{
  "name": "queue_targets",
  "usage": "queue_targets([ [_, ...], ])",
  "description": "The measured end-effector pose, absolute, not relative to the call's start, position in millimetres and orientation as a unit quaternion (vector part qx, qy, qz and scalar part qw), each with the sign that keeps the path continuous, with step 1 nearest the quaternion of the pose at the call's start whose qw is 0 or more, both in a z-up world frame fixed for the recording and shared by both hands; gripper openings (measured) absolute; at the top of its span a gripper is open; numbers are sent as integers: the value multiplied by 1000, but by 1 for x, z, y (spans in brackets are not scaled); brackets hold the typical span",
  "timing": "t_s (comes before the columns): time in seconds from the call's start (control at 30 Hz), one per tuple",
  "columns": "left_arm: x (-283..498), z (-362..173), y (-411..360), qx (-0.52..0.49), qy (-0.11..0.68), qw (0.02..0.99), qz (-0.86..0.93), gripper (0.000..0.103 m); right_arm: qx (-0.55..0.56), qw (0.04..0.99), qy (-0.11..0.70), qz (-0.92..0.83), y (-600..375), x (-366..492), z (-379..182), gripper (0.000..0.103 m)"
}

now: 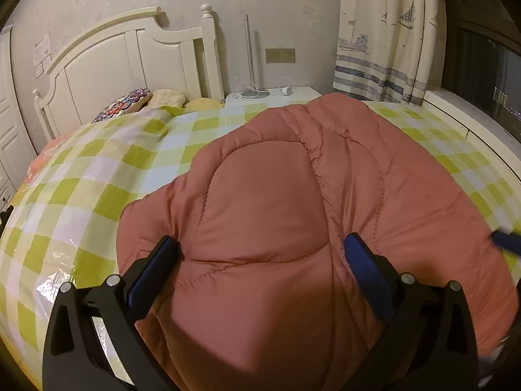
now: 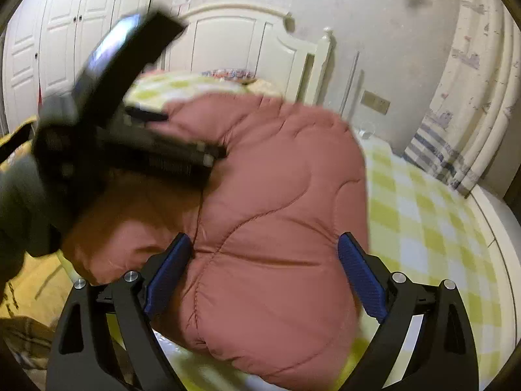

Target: Fold large clothes

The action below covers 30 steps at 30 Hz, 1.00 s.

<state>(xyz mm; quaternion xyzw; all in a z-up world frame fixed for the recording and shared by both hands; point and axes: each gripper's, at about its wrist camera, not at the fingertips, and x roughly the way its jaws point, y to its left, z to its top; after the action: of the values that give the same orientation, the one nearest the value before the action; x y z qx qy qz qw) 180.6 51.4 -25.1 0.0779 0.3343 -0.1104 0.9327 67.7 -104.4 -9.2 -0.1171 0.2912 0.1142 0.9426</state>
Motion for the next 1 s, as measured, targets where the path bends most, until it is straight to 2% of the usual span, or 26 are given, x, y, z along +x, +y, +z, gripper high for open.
queue_targets([
  [0.13,176,-25,57,66,325,936,-114,101,-81,958,257,95,-122,68,6,91],
  [0.2,173,-25,59,57,326,936,-121,101,-72,942,312,99,-126,86,-18,93],
  [0.23,171,-22,64,39,324,935,-136,101,-73,938,322,102,-126,91,-28,99],
  [0.27,170,-19,67,26,323,935,-144,101,-75,941,313,101,-127,90,-34,99],
  [0.4,148,-5,104,-86,296,932,-192,101,-65,935,331,109,-135,91,-25,99],
  [0.47,141,-9,132,-163,310,913,-208,101,-43,935,333,115,-143,88,-16,99],
  [0.6,141,-32,168,-271,355,862,-238,101,53,935,328,126,-180,83,-7,99],
  [0.83,143,-77,170,-323,420,799,-285,101,320,838,392,204,-247,97,-55,99],
  [1.0,147,-77,167,-351,422,779,-303,101,325,818,402,253,-233,100,-63,99],
])
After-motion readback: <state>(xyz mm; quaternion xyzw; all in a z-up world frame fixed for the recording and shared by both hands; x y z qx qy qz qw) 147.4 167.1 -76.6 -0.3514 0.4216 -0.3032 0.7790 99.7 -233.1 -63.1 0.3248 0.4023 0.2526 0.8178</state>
